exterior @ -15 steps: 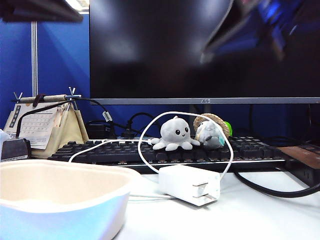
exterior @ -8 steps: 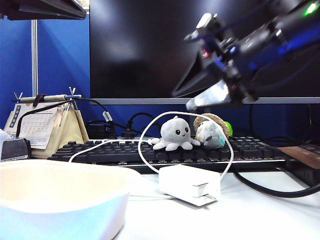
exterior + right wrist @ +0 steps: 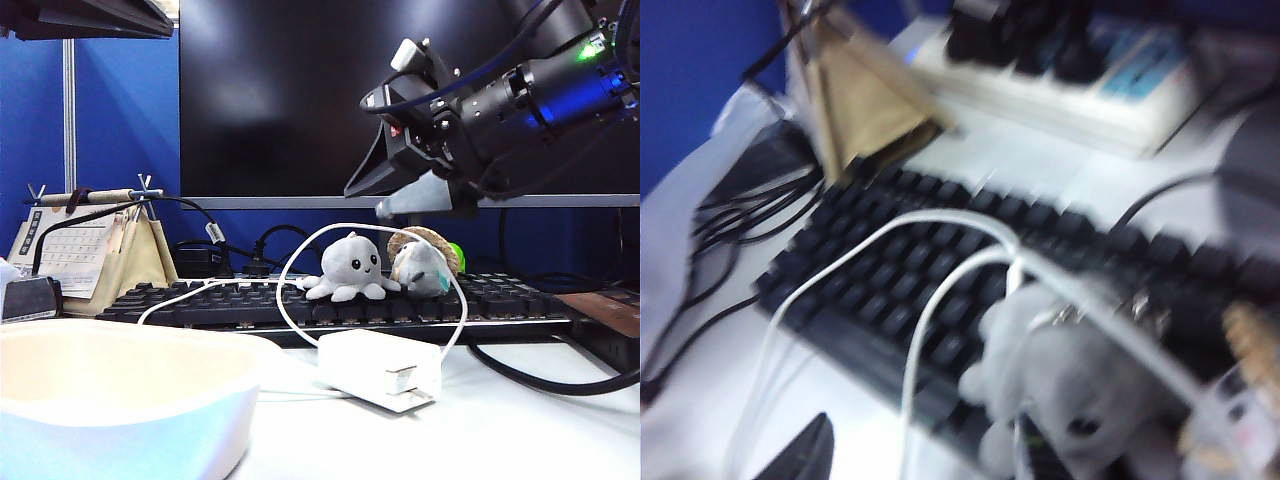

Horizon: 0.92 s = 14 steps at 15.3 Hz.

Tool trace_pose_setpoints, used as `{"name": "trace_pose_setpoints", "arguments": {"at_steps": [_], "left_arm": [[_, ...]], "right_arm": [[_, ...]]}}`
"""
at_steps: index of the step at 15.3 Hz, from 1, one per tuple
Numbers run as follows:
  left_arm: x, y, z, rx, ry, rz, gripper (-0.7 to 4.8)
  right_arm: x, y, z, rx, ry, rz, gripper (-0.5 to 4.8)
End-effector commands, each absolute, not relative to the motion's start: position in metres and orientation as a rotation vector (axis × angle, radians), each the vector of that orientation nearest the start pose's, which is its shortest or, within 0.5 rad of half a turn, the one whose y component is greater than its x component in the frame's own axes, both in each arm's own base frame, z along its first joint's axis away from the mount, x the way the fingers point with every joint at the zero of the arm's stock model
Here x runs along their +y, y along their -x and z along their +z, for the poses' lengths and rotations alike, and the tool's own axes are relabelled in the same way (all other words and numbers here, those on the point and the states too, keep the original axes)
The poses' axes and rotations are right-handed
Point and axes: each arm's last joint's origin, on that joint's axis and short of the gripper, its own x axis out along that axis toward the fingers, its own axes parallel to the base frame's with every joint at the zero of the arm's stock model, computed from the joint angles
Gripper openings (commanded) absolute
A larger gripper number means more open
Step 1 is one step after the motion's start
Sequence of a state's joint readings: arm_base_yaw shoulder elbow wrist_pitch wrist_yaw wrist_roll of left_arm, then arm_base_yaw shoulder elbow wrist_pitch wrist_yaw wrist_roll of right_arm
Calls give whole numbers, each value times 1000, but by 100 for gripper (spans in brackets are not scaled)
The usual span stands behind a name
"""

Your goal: Identity fluffy octopus among items on the table, put them into the paper lunch box.

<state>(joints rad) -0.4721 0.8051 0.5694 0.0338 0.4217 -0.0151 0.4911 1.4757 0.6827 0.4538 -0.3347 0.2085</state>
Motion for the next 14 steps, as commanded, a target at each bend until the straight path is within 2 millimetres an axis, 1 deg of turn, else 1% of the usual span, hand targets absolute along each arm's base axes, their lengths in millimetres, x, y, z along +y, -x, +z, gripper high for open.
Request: {"name": "trace_pose_setpoints", "arguments": {"at_steps": [1,2,6,7,8,9,11,14], "left_arm": [[-93,-157,279,194,2,-892,-4],[-93,-157,279,195,2,-892,-4],[-93,-157,278,199,3,-892,-4],[-93,-157,278,202,2,-892,-4],[-93,-157,278,204,2,-892,-4],[-93,-157,278,203,2,-892,-4],[-93,-157,278,203,3,-893,-4],[-93,-157,278,202,2,-891,-4]], "right_arm": [[152,-264,202,389,-112,790,257],[156,-270,198,409,-110,792,276],[168,-292,196,451,-55,785,280],[170,-298,194,478,-39,758,323],[172,-303,191,520,-32,743,337],[174,-305,188,559,-27,739,337],[174,-307,183,580,-20,719,337],[174,-307,182,582,-18,714,337]]}}
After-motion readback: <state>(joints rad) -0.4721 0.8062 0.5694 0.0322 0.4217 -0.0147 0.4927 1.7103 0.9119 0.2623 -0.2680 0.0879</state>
